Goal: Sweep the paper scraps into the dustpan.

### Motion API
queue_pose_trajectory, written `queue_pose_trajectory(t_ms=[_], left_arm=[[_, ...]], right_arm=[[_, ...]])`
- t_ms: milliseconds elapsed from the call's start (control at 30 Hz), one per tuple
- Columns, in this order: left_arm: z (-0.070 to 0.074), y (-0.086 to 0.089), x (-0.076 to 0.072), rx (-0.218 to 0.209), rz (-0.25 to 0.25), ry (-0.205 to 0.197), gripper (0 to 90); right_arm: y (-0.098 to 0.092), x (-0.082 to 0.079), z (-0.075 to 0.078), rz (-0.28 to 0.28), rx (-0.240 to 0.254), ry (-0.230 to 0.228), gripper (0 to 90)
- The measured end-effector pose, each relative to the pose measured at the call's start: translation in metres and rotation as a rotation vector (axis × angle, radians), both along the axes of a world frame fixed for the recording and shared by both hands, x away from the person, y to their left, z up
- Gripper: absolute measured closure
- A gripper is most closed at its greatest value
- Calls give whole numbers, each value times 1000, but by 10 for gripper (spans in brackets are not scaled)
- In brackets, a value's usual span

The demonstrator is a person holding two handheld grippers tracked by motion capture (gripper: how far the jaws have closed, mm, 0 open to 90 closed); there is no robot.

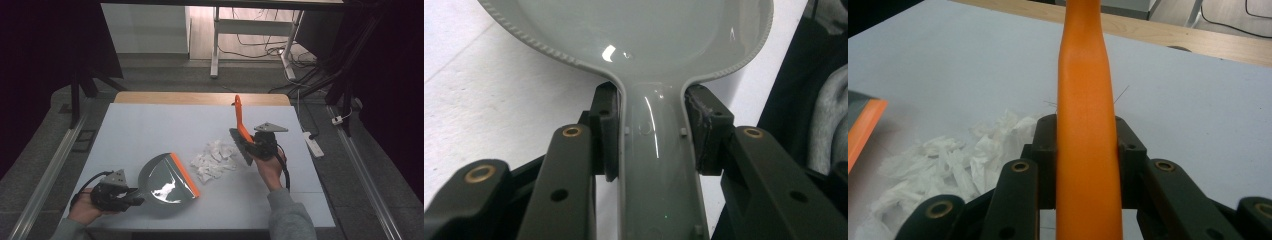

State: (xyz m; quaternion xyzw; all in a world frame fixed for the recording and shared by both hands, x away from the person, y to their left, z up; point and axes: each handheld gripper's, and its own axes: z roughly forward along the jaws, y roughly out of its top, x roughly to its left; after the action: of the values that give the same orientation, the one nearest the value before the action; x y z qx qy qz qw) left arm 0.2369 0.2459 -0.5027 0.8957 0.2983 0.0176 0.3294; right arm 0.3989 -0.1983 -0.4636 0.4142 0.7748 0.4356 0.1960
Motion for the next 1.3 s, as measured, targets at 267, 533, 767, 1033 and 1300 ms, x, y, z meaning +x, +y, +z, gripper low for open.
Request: queue_pose_trajectory(t_ms=[267,533,767,1033,1300], left_arm=[[-1,-3,5,-13,-11,14,614],[-7,-4,10,-20,-1,45,615],[-9,-7,14,-22,-4,54,615],[-10,-9,15,-19,-4,57,614],[-11,-13,16,-19,-5,61,615]], right_arm=[[9,9,1,0,-34,12,702],[11,21,-9,-33,-63,46,702],[12,28,-14,-40,-83,61,702],[20,30,-16,-26,-119,77,703],[33,33,-20,-3,-137,85,703]])
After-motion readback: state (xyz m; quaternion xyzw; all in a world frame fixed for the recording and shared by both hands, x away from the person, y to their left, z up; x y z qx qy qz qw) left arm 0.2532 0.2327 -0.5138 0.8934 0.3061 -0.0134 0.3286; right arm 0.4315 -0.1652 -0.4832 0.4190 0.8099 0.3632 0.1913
